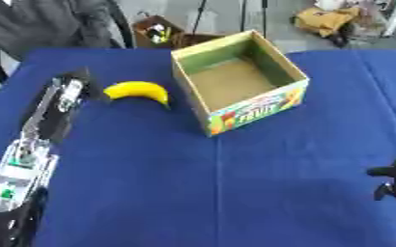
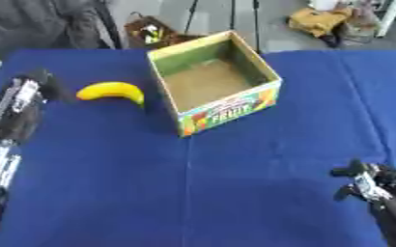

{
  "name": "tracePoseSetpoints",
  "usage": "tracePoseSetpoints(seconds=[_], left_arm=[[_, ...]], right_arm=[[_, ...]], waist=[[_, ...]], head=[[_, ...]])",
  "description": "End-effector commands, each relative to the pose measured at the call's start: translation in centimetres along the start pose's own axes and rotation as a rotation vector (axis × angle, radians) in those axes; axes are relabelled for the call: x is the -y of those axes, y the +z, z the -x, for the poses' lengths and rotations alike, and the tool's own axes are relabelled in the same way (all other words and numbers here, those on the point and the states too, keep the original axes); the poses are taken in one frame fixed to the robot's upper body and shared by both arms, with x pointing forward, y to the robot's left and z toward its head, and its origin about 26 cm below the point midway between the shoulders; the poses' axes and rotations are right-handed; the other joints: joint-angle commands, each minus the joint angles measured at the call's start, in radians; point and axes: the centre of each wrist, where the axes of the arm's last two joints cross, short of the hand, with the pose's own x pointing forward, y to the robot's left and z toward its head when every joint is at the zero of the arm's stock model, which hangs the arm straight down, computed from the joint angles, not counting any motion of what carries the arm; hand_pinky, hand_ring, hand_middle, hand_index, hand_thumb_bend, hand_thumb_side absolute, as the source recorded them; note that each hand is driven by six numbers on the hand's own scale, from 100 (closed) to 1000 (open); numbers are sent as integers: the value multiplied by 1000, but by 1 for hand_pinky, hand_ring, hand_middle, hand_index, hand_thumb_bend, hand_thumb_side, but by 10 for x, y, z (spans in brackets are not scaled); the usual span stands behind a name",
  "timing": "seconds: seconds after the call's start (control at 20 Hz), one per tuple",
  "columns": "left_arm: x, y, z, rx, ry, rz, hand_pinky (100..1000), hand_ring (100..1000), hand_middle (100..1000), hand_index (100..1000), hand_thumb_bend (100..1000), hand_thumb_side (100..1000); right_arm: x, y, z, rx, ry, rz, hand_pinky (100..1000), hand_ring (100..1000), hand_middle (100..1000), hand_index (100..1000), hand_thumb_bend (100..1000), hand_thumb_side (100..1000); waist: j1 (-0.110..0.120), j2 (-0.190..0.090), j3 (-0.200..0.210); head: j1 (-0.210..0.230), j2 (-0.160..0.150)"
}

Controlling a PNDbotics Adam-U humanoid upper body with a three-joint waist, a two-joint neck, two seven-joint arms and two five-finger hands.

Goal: Pick up objects on the table and place them in the box.

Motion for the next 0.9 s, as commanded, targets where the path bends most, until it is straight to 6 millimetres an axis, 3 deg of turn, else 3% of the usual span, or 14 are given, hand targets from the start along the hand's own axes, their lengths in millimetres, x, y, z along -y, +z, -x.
tracePoseSetpoints(seconds=[0.05, 0.15, 0.2, 0.35, 0.4, 0.45, 0.5, 0.65, 0.8, 0.9], left_arm=[[-4, -4, -6, 16, -27, 17, 556, 444, 328, 477, 100, 724], [-4, -4, -6, 13, -28, 17, 558, 447, 331, 482, 100, 704], [-4, -4, -6, 11, -30, 20, 559, 448, 333, 484, 100, 719], [-5, -4, -5, 7, -35, 24, 561, 451, 339, 490, 100, 713], [-5, -4, -5, 7, -36, 26, 563, 452, 341, 492, 100, 712], [-5, -4, -6, 7, -37, 29, 563, 454, 343, 496, 100, 711], [-5, -5, -6, 7, -39, 33, 565, 457, 349, 503, 100, 711], [-9, -8, -9, 8, -80, 57, 595, 498, 403, 553, 100, 708], [-21, -19, -23, 20, -181, 122, 668, 596, 490, 643, 100, 606], [-27, -31, -34, 27, -253, 186, 716, 674, 572, 727, 121, 540]], right_arm=[[1, -1, -4, 9, 9, -5, 404, 661, 278, 331, 100, 288], [1, -1, -5, 11, 12, -6, 405, 662, 278, 331, 100, 256], [1, -1, -5, 12, 11, -8, 405, 663, 279, 332, 100, 296], [1, -1, -5, 10, 12, -10, 413, 671, 286, 339, 100, 304], [1, -1, -5, 11, 11, -10, 432, 697, 308, 361, 100, 411], [1, -1, -5, 18, 12, -9, 469, 744, 353, 407, 100, 643], [1, -1, -6, 27, 14, -7, 499, 774, 385, 443, 100, 733], [0, -1, -6, 48, 19, -14, 594, 899, 523, 564, 100, 848], [1, 0, -5, 52, 26, -29, 658, 989, 637, 624, 100, 881], [1, 1, -4, 50, 32, -40, 684, 1000, 672, 647, 100, 888]], waist=[[-1, -16, -1], [-1, -16, 0], [0, -16, 0], [1, -17, -1], [1, -17, -2], [1, -17, -2], [1, -17, -2], [2, -18, -1], [3, -20, 0], [6, -25, 2]], head=[[0, -14], [2, -14], [3, -15], [3, -19], [2, -20], [2, -24], [3, -26], [4, -29], [3, -30], [4, -31]])
